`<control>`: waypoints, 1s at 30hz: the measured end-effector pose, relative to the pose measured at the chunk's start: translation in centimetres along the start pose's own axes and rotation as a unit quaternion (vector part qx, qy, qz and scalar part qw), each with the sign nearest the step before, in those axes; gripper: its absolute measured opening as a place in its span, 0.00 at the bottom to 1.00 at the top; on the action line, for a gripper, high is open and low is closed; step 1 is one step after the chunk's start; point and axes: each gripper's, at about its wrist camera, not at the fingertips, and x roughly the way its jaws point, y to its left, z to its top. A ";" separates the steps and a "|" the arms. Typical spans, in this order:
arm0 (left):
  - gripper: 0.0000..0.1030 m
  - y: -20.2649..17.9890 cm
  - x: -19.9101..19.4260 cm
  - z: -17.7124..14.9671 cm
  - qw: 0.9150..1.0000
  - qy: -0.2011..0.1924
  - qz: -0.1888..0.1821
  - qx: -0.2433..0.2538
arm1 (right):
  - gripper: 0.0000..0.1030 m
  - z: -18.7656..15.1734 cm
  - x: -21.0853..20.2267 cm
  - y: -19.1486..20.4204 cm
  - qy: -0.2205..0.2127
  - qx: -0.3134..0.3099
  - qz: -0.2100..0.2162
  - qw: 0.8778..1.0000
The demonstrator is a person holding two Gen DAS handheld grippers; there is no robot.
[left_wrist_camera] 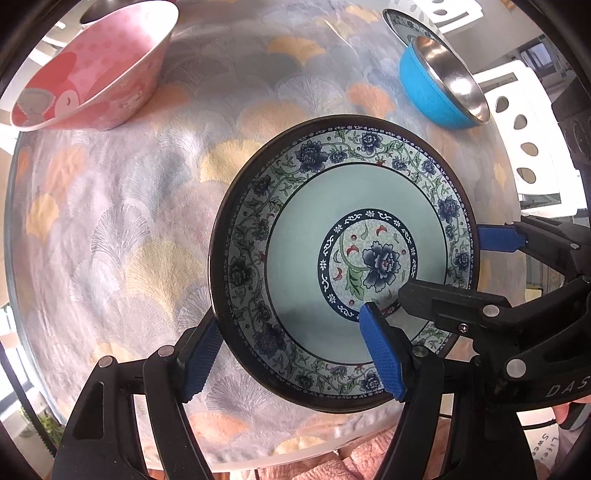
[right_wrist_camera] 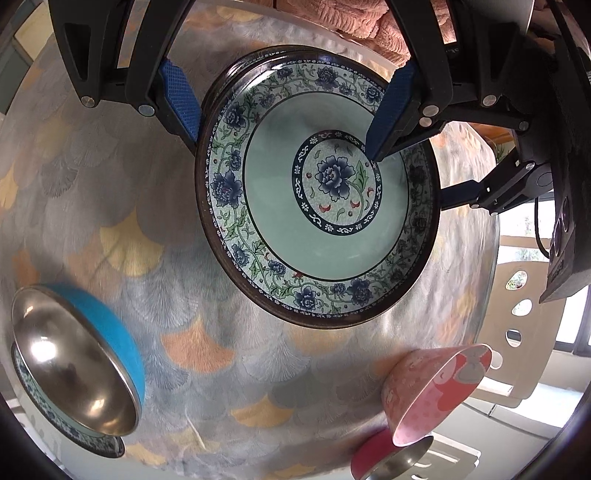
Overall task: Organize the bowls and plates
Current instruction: 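Lower the held floral plate with both tools toward the plate below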
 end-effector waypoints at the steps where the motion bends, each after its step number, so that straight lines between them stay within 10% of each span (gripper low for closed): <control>1: 0.68 -0.1 0.0 0.0 1.000 0.000 0.001 0.003 | 0.82 -0.1 0.1 0.0 0.001 0.002 0.001 1.000; 30: 0.68 -3.7 2.0 -1.8 0.999 0.028 0.002 0.040 | 0.82 -2.3 1.8 -0.7 0.048 0.019 0.006 0.999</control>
